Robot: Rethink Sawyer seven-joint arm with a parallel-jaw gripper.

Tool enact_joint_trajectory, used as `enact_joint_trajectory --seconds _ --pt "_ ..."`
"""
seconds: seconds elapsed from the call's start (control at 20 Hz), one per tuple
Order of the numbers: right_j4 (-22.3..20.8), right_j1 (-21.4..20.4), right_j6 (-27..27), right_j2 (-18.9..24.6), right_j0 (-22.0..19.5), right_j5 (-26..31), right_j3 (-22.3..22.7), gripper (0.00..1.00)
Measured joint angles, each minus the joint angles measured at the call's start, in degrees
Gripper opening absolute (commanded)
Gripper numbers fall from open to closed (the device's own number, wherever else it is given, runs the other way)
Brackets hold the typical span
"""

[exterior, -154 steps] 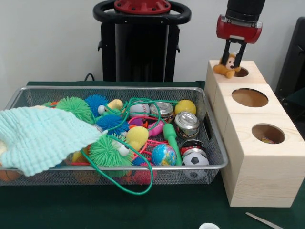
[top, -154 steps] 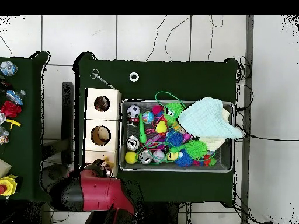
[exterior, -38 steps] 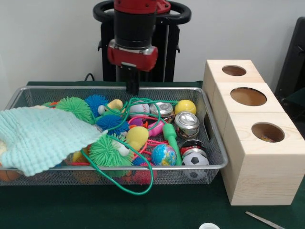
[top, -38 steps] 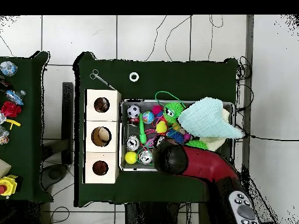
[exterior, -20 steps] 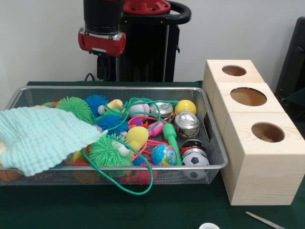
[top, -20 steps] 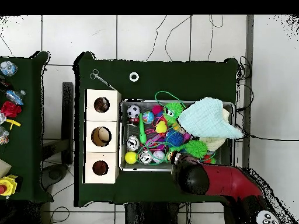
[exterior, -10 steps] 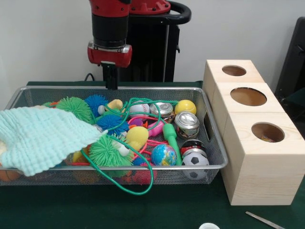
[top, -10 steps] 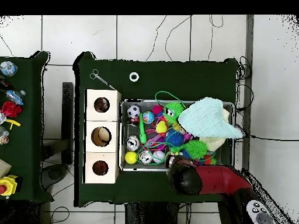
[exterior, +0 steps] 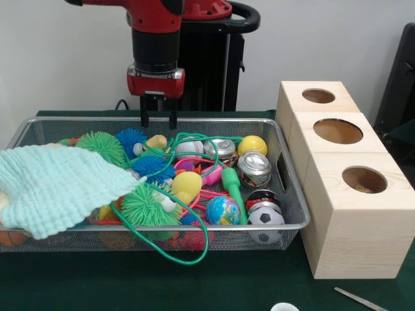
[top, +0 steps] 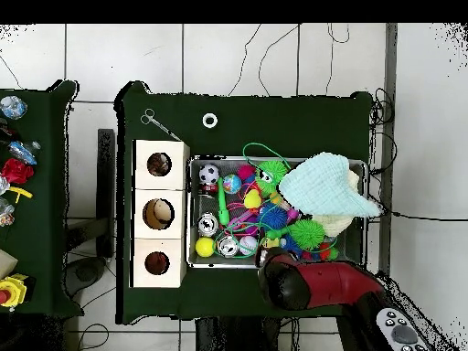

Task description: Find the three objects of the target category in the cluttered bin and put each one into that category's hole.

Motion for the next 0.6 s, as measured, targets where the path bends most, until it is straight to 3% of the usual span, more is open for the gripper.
enact_joint_trajectory --seconds 0.6 --pt "-2.0 3.8 0.0 0.4 -2.5 -0.4 0.0 1.0"
